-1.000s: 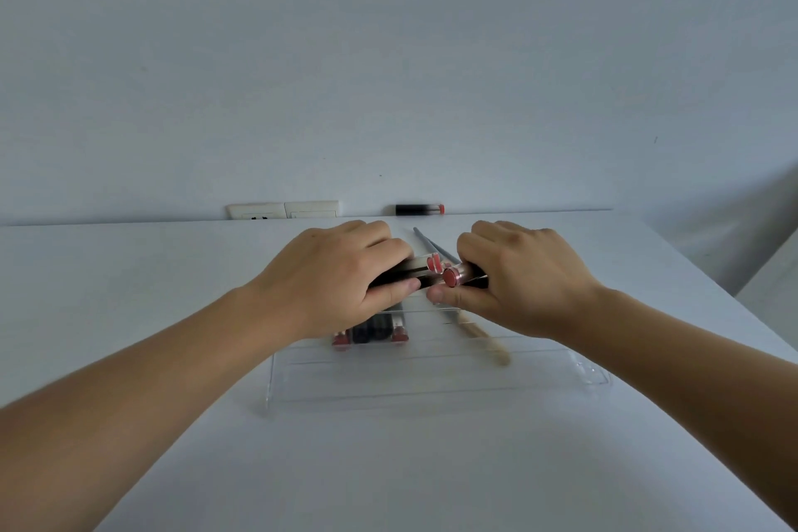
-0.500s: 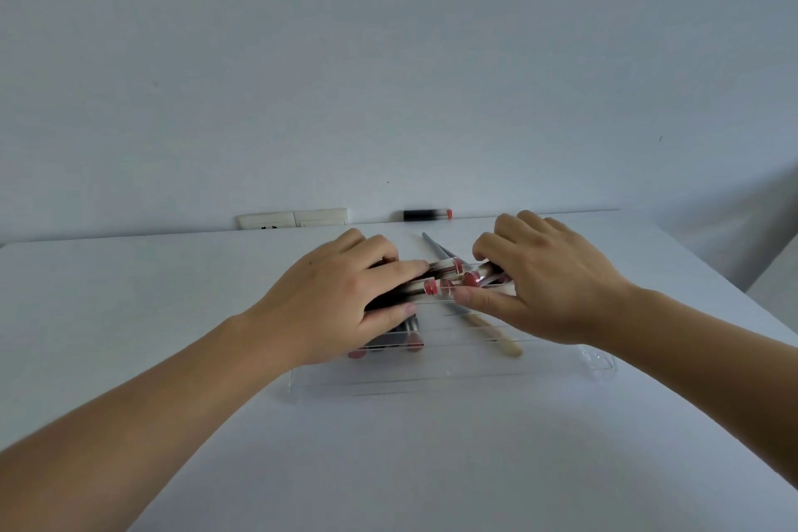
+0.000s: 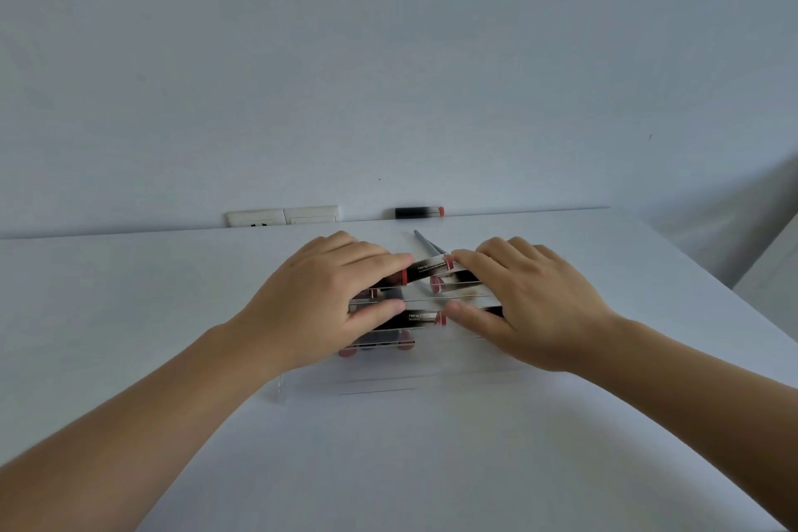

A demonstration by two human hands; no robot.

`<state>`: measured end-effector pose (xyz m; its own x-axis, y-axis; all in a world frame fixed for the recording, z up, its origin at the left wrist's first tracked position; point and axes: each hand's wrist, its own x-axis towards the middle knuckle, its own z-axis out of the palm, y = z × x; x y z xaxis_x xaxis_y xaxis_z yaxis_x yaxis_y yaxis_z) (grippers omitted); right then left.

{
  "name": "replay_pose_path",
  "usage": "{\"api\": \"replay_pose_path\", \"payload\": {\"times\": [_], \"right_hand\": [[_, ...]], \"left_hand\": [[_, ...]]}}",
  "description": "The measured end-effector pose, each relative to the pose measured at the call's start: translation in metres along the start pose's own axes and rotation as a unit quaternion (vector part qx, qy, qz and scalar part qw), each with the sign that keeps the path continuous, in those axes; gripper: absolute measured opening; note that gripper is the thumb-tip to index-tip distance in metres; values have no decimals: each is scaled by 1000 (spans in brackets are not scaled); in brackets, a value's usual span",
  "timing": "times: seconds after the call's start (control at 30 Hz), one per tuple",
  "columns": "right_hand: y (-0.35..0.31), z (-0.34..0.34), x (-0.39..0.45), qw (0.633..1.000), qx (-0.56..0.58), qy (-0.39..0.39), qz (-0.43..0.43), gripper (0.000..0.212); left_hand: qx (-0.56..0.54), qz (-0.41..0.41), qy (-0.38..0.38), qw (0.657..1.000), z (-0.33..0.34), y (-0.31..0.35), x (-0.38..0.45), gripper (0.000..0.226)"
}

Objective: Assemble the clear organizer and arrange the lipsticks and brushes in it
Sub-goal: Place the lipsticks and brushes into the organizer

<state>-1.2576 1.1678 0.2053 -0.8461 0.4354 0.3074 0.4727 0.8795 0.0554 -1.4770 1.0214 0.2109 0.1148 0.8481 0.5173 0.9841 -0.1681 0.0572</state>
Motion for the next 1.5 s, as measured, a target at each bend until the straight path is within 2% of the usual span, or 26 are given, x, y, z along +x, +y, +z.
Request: {"api": "replay_pose_path", "payload": {"times": [0.1,0.27,0.53,0.7,0.97,1.03,1.1,1.2,1.27,1.4,1.5], "right_hand": [[1,1,1,1000,4,4,0,75],[4,-1,3,1000,19,-4,-3,76],[16,-16,22,997,63,-36,19,83],[15,-14,27,996,62,-57,8,77],[24,-28,46,991,117,-60,18,85],[26,-28,49,990,122,-76,12,86],[27,-25,47,987,133,-94,7,79],[27,-17,39,983,157,-94,0,66],[24,-16,33,983,162,-83,-8,66],[22,-19,25,982,173,-74,-26,70],[27,-21,20,982,170,-80,-28,63]], "left_hand": [[-15,-48,-16,999,-3,-2,-3,46],[-64,-152,-43,985,-6,-10,-11,65],[-103,-195,-61,974,-2,-13,-11,66],[-117,-201,-61,971,-2,-14,-12,67],[-150,-232,-112,954,-26,-35,9,53],[-167,-259,-124,943,-26,-44,13,59],[-176,-282,-134,934,-21,-52,14,68],[-176,-300,-152,925,-14,-60,14,70],[-176,-296,-175,922,-13,-66,16,67],[-165,-226,-209,937,-6,-74,24,38],[-197,-197,-197,940,-6,-78,34,43]]}}
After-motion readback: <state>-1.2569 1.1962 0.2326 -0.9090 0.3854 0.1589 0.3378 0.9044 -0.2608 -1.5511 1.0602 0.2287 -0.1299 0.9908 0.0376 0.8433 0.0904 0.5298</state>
